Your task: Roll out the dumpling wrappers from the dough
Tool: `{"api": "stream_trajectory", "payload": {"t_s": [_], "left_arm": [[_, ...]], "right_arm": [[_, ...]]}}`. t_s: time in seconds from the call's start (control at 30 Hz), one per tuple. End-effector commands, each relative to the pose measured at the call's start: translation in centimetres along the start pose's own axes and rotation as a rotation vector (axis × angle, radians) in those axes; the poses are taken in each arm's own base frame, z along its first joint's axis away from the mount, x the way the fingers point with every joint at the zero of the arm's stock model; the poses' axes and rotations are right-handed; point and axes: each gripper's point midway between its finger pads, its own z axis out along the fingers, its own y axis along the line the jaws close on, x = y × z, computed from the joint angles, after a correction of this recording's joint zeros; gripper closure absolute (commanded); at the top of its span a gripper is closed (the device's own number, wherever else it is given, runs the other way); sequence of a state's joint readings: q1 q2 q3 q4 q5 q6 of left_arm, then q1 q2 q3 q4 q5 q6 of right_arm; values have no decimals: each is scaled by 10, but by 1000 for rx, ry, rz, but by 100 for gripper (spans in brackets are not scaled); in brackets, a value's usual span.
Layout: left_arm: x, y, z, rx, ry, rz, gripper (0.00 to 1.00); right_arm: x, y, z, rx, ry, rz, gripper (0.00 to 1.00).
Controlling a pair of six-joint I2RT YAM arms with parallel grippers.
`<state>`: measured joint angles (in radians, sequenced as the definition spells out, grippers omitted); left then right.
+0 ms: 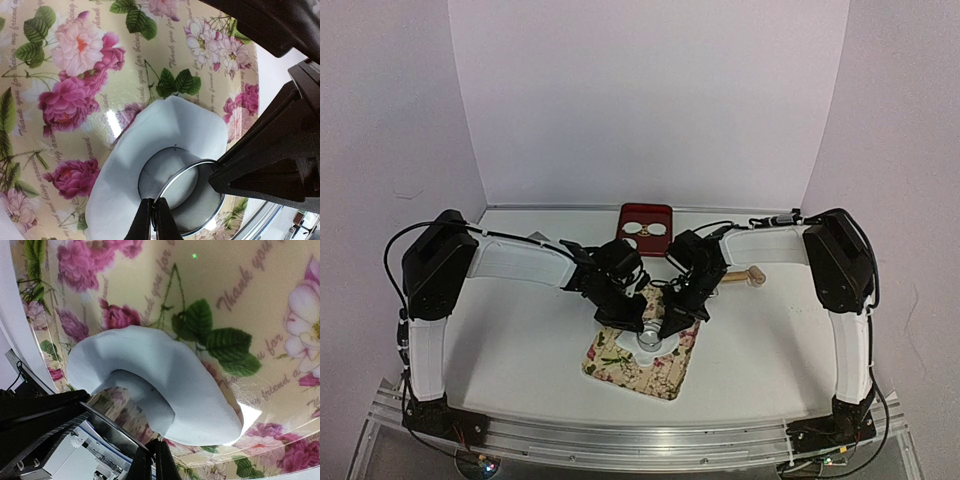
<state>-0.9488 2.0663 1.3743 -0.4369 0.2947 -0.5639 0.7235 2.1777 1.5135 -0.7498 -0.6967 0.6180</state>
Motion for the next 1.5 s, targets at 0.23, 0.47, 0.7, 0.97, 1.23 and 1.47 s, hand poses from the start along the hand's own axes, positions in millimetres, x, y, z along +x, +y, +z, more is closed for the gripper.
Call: {"api": "stream_trajectory", "payload": {"t_s": [0.23,0.47,0.7,0.97,1.23,1.47], "left_arm": [[124,70,104,-157,376,-27,100],[138,79,106,-158,386,-82,100],[110,60,93,-152,327,-46,100],[54,19,53,-143,193,31,95],[23,0,23,-158,97,71,83],[3,-12,-4,-171,14,91,72]], "right_arm": [[1,-99,121,300,32,-2,100],[10,-116,126,336,43,22,100],[-8,-80,98,290,-43,-73,100],[-18,-20,49,209,-121,-164,100],[-20,-1,21,208,-178,-185,86],[-20,17,-7,186,-245,-191,73]]}}
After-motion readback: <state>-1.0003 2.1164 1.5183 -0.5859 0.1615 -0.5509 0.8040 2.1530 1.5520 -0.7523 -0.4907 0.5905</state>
